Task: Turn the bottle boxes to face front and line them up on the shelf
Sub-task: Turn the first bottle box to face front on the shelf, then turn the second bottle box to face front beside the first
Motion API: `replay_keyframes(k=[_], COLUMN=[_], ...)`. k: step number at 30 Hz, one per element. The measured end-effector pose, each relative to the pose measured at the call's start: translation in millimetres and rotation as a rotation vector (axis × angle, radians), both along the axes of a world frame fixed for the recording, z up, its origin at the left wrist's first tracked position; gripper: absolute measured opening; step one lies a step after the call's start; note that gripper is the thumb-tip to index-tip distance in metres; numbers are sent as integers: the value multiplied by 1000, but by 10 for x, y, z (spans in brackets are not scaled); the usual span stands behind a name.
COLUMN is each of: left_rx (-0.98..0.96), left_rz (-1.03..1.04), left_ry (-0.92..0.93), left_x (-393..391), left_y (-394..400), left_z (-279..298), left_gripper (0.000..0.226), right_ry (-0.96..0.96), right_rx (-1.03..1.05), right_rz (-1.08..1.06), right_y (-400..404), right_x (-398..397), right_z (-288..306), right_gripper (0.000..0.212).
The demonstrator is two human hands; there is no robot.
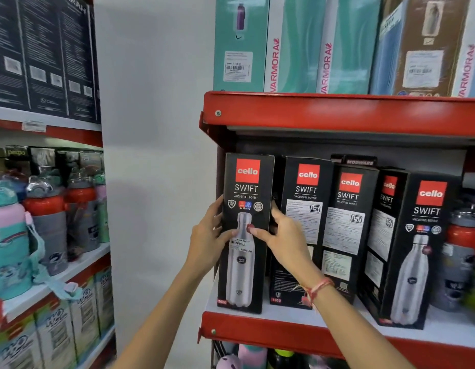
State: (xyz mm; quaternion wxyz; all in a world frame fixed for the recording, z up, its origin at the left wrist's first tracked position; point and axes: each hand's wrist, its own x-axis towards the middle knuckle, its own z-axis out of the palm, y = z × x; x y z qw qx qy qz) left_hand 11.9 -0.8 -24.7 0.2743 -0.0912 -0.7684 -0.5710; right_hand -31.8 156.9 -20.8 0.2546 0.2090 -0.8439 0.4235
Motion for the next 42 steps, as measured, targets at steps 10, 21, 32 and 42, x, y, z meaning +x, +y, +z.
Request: replay_keyframes(k=[10, 21, 32, 42], left_rx=[-48, -267, -38, -14], left_rz=[146, 375, -246, -187], left_ry=[34, 279, 27, 93], left_x=[83, 132, 490, 511], left_y=[71, 349, 902, 1108], left_z=[4, 34, 123, 49], left_gripper=[80, 101, 37, 60], right_ry=[111, 21, -28, -311], right_rx=[-67, -242, -342, -195], right_rz=[-643, -441, -45, 380], right_y=[230, 331, 1045, 1432], right_x=[178, 391, 1049, 824], right_z=[-161, -273, 53, 256], right_gripper=[119, 122, 95, 91])
